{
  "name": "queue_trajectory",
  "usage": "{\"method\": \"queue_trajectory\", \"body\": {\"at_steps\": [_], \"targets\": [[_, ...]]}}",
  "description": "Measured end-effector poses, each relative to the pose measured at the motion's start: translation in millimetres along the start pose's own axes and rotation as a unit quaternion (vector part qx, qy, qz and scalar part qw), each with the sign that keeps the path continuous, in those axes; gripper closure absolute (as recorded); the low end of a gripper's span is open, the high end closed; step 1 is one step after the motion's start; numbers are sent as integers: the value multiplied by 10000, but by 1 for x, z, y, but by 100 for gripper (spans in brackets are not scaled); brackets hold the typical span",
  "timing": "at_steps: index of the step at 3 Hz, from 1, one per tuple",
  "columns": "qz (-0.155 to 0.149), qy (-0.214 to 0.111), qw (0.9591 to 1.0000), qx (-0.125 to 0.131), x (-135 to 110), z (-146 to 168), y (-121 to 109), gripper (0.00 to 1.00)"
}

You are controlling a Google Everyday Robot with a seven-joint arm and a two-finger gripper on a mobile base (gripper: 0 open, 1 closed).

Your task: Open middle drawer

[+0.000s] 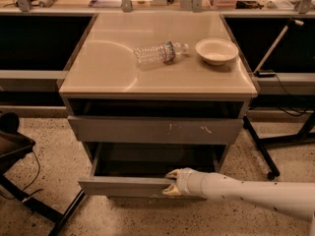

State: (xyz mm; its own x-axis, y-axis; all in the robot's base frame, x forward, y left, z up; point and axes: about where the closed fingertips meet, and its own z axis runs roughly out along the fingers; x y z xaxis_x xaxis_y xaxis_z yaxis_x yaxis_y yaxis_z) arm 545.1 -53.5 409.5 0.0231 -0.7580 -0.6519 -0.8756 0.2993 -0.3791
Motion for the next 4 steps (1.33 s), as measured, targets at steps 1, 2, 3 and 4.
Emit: {"method": "queue_trajectory", "body": {"at_steps": [1, 2, 3, 4], "targets": [[13, 13, 9999, 140, 2, -6, 18, 100], [13, 14, 9999, 144, -1, -10, 17, 100], [63, 34, 9996, 266, 3, -17, 38, 100], [68, 36, 9996, 279, -1, -22, 37, 100]]}}
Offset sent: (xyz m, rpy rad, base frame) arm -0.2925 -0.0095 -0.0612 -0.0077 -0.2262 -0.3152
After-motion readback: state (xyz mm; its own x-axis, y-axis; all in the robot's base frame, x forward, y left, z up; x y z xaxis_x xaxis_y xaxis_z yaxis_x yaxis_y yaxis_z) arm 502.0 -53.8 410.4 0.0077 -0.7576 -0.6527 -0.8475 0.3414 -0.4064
